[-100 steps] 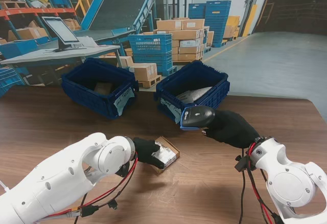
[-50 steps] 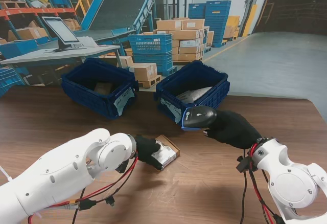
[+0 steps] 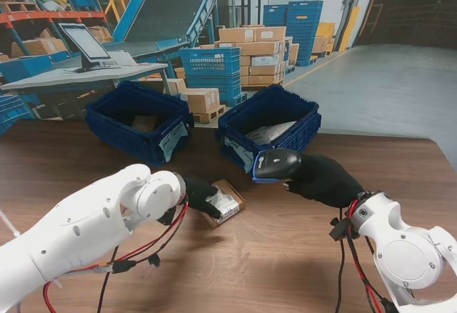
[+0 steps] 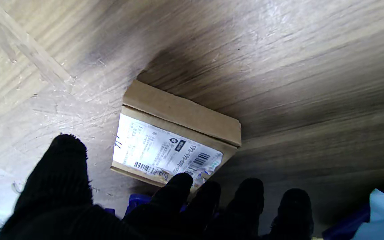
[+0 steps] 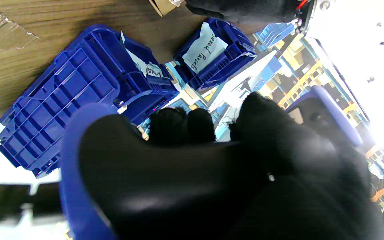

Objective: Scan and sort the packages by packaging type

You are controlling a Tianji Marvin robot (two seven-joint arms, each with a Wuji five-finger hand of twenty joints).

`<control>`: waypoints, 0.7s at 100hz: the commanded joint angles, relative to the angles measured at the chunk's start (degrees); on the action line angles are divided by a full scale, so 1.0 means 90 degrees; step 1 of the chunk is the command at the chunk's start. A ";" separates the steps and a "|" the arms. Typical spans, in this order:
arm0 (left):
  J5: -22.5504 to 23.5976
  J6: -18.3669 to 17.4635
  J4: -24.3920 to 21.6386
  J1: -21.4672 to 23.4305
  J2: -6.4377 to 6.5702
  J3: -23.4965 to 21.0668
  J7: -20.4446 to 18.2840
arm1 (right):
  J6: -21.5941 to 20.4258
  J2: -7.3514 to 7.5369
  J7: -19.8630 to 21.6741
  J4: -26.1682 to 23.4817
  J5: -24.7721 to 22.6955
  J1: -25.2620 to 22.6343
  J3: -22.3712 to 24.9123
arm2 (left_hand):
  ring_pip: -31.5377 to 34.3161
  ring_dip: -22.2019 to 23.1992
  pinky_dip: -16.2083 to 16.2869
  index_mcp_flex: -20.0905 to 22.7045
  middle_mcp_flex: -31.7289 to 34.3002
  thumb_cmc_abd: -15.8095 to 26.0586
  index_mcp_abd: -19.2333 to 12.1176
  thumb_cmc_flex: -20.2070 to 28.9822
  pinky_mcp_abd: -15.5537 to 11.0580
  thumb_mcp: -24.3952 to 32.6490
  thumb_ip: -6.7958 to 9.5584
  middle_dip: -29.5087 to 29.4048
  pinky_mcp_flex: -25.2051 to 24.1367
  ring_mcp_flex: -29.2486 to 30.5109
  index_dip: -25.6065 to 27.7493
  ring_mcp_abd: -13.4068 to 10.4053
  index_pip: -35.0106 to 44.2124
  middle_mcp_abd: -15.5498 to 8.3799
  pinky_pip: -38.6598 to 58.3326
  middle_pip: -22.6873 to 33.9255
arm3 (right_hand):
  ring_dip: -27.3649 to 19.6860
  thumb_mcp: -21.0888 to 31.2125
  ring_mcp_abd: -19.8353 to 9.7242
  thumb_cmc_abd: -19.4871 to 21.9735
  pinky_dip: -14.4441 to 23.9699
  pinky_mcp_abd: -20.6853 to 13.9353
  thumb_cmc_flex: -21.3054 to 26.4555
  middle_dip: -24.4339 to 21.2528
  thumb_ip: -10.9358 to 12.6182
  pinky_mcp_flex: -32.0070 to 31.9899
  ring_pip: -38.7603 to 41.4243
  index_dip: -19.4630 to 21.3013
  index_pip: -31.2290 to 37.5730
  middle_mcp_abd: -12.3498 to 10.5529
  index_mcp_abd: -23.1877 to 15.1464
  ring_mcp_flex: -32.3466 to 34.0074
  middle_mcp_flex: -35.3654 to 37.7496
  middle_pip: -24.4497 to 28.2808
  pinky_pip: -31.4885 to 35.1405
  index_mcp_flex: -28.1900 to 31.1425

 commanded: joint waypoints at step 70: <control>0.0545 0.2657 -0.0683 -0.0052 -0.0192 0.1074 0.0755 | -0.0210 -0.0036 0.0008 0.0066 0.0131 -0.0001 -0.0015 | -0.0138 -0.0009 -0.0044 -0.0720 -0.0541 -0.0312 0.0844 -0.0371 0.0424 -0.0297 0.0025 -0.0036 -0.0053 -0.0319 -0.0172 0.0357 -0.0220 0.0633 0.0098 -0.0059 | 0.0001 0.0553 0.0068 0.0541 0.0022 0.0014 0.0665 0.0031 -0.0059 -0.0024 0.0012 0.0113 0.0193 0.0190 -0.0438 0.0021 0.0111 -0.0049 0.0056 0.0432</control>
